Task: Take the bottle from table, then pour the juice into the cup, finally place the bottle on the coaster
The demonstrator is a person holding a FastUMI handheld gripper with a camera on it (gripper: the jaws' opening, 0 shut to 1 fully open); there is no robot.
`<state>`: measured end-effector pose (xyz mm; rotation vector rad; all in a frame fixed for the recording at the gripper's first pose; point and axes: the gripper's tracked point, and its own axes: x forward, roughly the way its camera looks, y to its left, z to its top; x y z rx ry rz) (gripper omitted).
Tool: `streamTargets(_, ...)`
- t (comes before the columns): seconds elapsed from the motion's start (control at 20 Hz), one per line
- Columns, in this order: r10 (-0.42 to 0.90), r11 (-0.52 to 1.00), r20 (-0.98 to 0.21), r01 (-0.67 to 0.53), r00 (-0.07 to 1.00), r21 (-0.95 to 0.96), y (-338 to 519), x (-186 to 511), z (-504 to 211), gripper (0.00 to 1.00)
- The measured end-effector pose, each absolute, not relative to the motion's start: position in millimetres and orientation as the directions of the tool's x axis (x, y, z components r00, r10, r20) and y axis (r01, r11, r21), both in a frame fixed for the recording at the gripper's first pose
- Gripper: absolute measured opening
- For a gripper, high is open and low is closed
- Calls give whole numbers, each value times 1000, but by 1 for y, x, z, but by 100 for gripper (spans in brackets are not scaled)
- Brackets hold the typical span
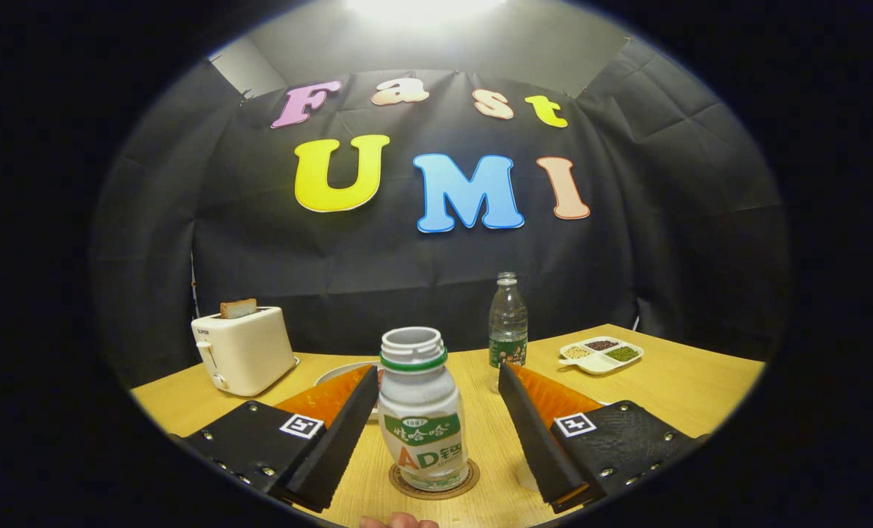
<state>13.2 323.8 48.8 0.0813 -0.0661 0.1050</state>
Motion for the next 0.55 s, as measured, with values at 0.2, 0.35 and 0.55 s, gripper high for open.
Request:
streamTargets(0.2, 116, 990, 99, -123, 988, 63, 313, -12, 93, 99)
streamTargets(0.35, 87, 992, 136, -98, 987, 74, 294, -26, 108, 99)
streamTargets(0.55, 151, 986, 137, -159, 979, 53, 303, -43, 117, 99)
